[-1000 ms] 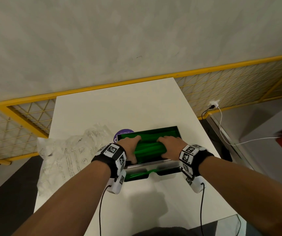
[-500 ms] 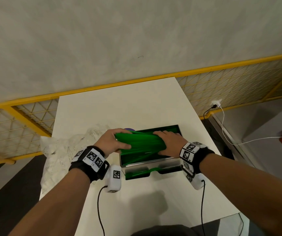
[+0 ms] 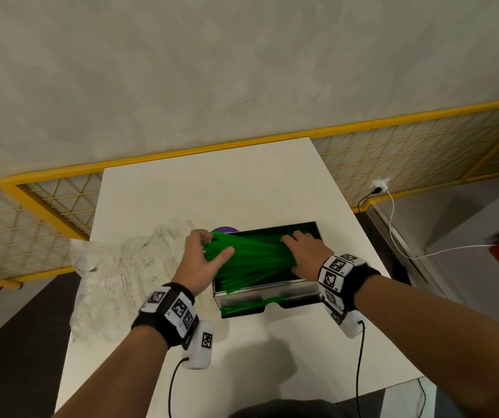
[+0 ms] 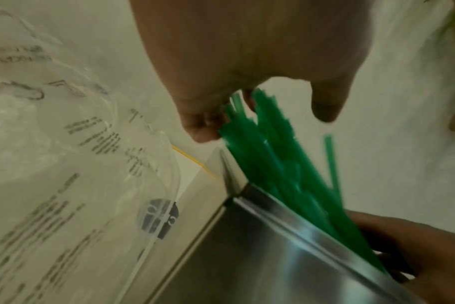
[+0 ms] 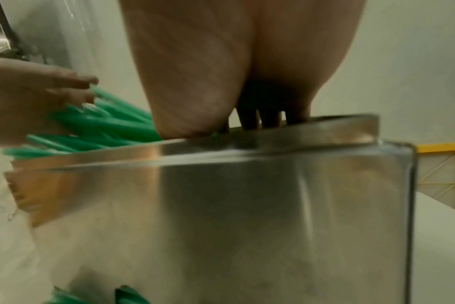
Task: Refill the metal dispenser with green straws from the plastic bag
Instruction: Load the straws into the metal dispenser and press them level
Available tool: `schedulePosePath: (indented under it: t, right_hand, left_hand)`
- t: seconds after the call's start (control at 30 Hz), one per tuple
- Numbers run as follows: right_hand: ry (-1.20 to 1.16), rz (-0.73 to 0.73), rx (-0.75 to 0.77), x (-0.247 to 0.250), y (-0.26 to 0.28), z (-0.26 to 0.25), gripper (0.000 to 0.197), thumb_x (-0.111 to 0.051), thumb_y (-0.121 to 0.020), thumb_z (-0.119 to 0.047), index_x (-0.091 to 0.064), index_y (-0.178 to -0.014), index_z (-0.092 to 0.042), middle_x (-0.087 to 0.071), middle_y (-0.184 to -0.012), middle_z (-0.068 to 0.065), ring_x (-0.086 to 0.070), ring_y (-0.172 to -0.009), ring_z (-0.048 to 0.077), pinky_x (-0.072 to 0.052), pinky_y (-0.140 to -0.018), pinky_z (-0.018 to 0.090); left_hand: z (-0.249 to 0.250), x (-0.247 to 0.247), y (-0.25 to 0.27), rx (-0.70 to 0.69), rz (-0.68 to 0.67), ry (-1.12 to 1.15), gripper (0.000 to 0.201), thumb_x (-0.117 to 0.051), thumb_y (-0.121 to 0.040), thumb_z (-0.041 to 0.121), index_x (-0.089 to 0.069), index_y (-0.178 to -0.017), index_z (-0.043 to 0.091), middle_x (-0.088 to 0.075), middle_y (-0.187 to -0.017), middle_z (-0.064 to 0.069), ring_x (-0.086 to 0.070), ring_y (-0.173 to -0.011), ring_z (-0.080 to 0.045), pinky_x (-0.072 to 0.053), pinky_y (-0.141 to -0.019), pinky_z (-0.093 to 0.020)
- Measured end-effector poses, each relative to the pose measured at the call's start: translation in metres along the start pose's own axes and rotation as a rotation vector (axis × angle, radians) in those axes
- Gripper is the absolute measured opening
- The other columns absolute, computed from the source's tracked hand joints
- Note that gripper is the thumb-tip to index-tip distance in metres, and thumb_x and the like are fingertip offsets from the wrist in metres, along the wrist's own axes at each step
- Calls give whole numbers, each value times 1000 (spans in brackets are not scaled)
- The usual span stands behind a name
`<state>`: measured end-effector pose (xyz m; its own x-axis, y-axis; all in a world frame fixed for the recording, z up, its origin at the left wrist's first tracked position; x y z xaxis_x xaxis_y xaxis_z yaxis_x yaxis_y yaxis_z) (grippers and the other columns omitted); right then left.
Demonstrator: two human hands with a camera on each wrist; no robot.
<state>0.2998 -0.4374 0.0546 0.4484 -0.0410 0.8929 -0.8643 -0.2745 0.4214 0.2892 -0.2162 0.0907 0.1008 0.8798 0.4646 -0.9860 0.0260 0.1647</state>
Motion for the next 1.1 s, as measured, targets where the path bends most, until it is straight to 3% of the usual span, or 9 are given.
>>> schedulePosePath:
  t: [0.1, 0.3, 0.4, 0.5, 0.6, 0.67, 0.77, 0.93, 1.1]
  right_hand:
    - [-42, 74, 66, 5, 2, -14, 82, -67, -80, -30, -19, -146, -25, -31, -142, 7, -35, -129, 29, -33, -105, 45]
    - [-44, 25, 157, -2, -7, -39, 97, -68, -80, -43, -3, -150, -28, -30, -147, 7, -34, -131, 28, -30, -107, 47]
    - [-3, -4, 141, -4, -12, -41, 95, -66, -81, -44, -5, -150, -27, -35, -142, 8, -38, -128, 29, -31, -106, 46]
    - [75, 18, 145, 3, -13, -41, 77, -63, -84, -40, -21, -146, -24, -39, -136, 8, -39, -124, 28, -33, -102, 44]
    - [114, 43, 95, 10, -15, -34, 60, -60, -88, -33, -32, -139, -20, -38, -137, 10, -37, -125, 30, -35, -101, 45]
    - [138, 12, 45, 5, -15, -30, 59, -60, -88, -30, -32, -139, -18, -35, -138, 12, -36, -126, 31, -36, -101, 47]
    - [144, -34, -29, -4, -14, -24, 64, -63, -85, -30, -31, -139, -16, -33, -139, 13, -36, -126, 33, -37, -99, 48]
    - [230, 40, -8, 8, -15, -24, 54, -56, -88, -42, -39, -132, -15, -52, -126, 12, -49, -115, 31, -33, -99, 45]
    - [222, 19, 23, 6, -17, -31, 60, -59, -87, -42, -36, -135, -15, -46, -130, 13, -44, -119, 31, -34, -99, 46]
  left_hand:
    - [0, 4, 10, 31, 103, 92, 51, -50, -92, 38, -29, -134, 19, -34, -135, -7, -38, -124, -17, -37, -93, -28]
    - [3, -17, 26, 122, -59, 167, 55, -31, -99, 40, -17, -150, 23, -30, -152, 0, -31, -132, -7, -22, -101, -18]
    - [8, -31, 34, 79, -149, 129, 58, -28, -98, 42, -10, -150, 26, -24, -154, 4, -25, -134, -4, -18, -104, -16]
    - [4, -24, 31, 68, -73, 154, 55, -28, -99, 39, -14, -150, 24, -19, -155, 6, -21, -128, 4, -17, -103, -13]
    - [1, -13, 25, 23, -11, 144, 60, -37, -96, 39, -14, -150, 24, -22, -154, 6, -22, -133, 0, -20, -105, -18]
    - [-2, -25, 23, -21, -153, 33, 75, -51, -91, 41, -7, -150, 25, -25, -151, 8, -24, -136, -4, -23, -109, -21]
    - [-9, -42, 25, -106, -279, -171, 97, -55, -77, 65, -2, -149, 28, -7, -158, 3, -5, -146, -13, -15, -119, -40]
    - [3, -23, 28, -178, -80, -25, 80, -50, -78, 61, -9, -142, 39, -14, -149, 16, -15, -143, -9, -16, -118, -34]
    - [-9, -19, 16, -169, -50, -287, 63, -58, -89, 36, -30, -142, 18, -41, -141, -3, -38, -132, -23, -31, -112, -42]
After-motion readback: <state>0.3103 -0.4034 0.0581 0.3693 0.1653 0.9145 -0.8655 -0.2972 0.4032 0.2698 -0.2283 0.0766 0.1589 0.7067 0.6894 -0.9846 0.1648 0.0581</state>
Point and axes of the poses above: each hand's wrist, its own y-axis away from the middle knuckle, its own x-axis out of the back of the hand, z = x × y, the point moved 9 cm from there along -y, towards the middle knuckle
